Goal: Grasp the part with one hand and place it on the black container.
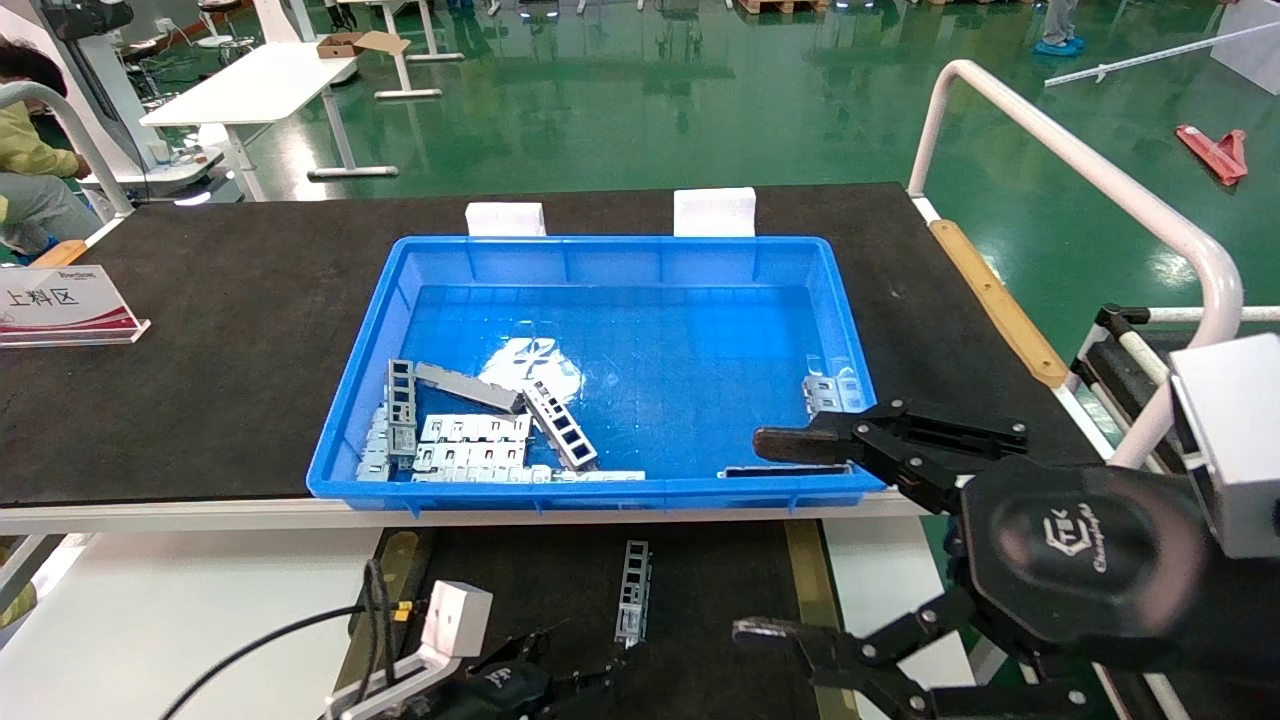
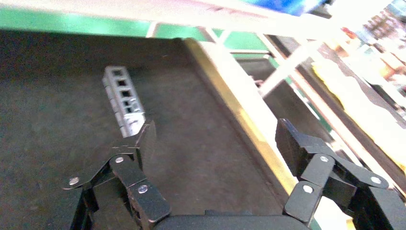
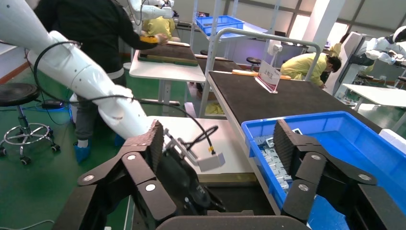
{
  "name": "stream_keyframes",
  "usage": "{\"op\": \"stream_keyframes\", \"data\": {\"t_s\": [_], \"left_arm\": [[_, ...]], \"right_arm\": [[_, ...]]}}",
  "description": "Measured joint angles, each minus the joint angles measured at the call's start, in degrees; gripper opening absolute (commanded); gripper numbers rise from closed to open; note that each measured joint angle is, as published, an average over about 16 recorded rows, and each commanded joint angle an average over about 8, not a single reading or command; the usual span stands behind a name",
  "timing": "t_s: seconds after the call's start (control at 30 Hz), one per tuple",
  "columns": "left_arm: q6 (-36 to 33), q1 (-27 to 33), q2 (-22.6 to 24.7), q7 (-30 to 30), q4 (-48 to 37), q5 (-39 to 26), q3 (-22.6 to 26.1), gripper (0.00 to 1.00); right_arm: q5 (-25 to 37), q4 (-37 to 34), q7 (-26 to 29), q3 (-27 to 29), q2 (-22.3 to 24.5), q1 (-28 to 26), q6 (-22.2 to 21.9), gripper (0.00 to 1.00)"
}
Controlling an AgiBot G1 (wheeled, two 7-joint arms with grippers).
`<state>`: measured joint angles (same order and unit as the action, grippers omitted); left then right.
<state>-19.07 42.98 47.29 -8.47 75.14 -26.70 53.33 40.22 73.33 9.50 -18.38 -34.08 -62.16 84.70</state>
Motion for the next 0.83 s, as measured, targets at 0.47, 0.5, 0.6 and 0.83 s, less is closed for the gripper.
{"op": "stream_keyframes", "data": {"t_s": [0.47,0.5,0.6,0.83], "left_arm": [[-15.3,4.1,-11.0,0.7,1.5,0.5,-1.8,1.0],[-16.1,4.3,-11.6,0.9,1.5,0.7,-2.1,1.0],[-18.2,4.7,-13.2,1.4,1.5,1.3,-3.0,1.0],[-20.5,5.1,-15.0,1.9,1.7,2.2,-4.2,1.0]], "right_arm": [[0.0,0.0,0.0,0.0,0.0,0.0,0.0,1.0],[0.0,0.0,0.0,0.0,0.0,0.0,0.0,1.0],[0.0,0.0,0.0,0.0,0.0,0.0,0.0,1.0],[0.0,0.0,0.0,0.0,0.0,0.0,0.0,1.0]]}}
